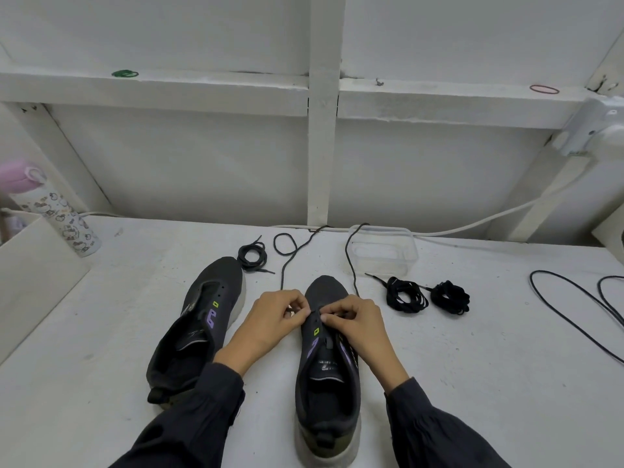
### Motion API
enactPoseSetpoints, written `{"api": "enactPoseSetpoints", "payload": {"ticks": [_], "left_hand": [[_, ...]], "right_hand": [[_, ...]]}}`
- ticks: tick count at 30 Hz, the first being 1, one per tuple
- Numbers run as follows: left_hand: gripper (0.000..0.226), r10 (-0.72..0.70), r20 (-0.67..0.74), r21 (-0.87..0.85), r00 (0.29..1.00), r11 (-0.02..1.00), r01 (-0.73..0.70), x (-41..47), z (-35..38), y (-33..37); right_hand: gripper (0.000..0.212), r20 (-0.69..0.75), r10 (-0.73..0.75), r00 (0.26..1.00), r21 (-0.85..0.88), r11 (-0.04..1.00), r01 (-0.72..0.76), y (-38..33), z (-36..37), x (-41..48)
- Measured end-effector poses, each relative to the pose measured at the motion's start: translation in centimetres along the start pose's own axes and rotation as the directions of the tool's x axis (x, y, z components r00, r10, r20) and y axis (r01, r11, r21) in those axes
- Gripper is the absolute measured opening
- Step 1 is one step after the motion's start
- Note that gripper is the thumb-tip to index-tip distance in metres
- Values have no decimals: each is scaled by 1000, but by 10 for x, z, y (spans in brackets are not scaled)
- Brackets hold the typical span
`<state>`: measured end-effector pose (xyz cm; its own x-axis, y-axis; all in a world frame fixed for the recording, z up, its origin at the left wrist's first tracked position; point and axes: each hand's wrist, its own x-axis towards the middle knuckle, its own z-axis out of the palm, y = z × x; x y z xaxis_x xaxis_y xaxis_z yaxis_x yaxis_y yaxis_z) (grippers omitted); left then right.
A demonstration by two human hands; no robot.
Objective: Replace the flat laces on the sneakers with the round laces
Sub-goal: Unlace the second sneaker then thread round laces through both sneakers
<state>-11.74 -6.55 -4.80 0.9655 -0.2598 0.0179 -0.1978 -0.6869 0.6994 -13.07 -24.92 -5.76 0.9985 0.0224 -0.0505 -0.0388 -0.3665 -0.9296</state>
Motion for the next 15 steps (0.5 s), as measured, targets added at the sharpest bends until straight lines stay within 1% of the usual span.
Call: {"api": "enactPoseSetpoints", "payload": {"ticks": [5, 9, 12, 15], "left_hand": [[4, 23, 70, 185, 997, 982, -36, 9, -9, 14], [4, 17, 129, 287, 992, 956, -54, 21, -17, 24], [6, 4, 183, 336, 983, 940, -66, 28, -19, 29], [2, 5, 235, 349, 972, 933, -89, 32, -22, 30]], "right_hand": [[32, -8, -3, 1000, 13, 1000, 3, -1, 1, 1], [37, -16, -10, 1000, 19, 1000, 10, 0, 2, 1], [36, -17, -4, 1000, 27, 1000, 5, 0, 2, 1], [30, -22, -5, 1000, 29, 1000, 6, 0, 2, 1]]}}
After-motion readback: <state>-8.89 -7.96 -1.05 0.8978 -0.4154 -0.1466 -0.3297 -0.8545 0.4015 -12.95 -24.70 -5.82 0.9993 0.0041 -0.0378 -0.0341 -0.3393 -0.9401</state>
